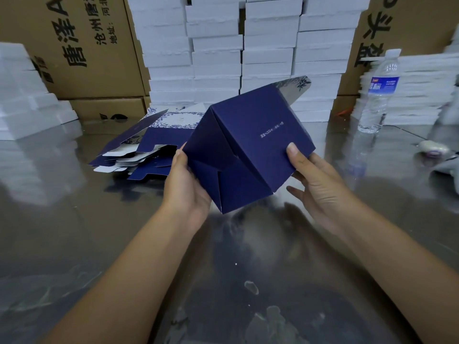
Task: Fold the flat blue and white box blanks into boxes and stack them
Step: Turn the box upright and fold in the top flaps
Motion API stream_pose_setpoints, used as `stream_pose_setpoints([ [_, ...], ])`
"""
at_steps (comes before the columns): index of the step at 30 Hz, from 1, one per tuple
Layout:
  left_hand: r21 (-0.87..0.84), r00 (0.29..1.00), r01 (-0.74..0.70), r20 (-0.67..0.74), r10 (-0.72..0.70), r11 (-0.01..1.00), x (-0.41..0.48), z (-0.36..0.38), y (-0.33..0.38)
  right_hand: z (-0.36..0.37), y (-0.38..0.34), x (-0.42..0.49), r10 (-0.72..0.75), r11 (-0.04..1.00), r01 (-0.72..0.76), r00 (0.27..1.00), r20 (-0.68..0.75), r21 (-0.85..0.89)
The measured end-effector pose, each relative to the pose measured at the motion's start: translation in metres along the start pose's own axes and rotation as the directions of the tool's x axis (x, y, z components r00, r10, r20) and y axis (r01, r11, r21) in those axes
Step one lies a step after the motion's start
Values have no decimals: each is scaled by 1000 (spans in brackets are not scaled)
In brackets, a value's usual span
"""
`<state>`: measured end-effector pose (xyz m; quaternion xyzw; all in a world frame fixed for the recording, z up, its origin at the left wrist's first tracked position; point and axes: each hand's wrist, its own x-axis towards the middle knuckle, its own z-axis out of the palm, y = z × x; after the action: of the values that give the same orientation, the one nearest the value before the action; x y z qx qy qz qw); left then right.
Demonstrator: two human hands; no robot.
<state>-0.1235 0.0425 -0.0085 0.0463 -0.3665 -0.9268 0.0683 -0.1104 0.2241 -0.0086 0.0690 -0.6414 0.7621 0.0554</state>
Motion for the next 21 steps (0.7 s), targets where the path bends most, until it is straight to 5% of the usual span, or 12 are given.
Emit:
stream_pose_setpoints([
  [8, 130, 999, 30, -39, -25, 991, -5, 3, 0, -6, -10, -2, -131, 975, 150, 984, -119, 163],
  [14, 307, 985, -100, -105, 138, 947, -6, 7, 1, 0, -16, -5, -224, 940, 279, 939, -259, 197],
  [17, 414, 956, -233, -70, 286, 880, -9, 9, 2, 3, -18, -9, -576, 811, 573, 747, -333, -116],
  [19, 470, 928, -332, 5, 374, 818, -12, 11, -1, 2, -16, -11, -832, 533, 672, 526, -175, -515],
  [21, 551, 883, -447, 144, 447, 704, -16, 12, -6, 1, -11, -13, -933, 188, 647, 353, 72, -739],
])
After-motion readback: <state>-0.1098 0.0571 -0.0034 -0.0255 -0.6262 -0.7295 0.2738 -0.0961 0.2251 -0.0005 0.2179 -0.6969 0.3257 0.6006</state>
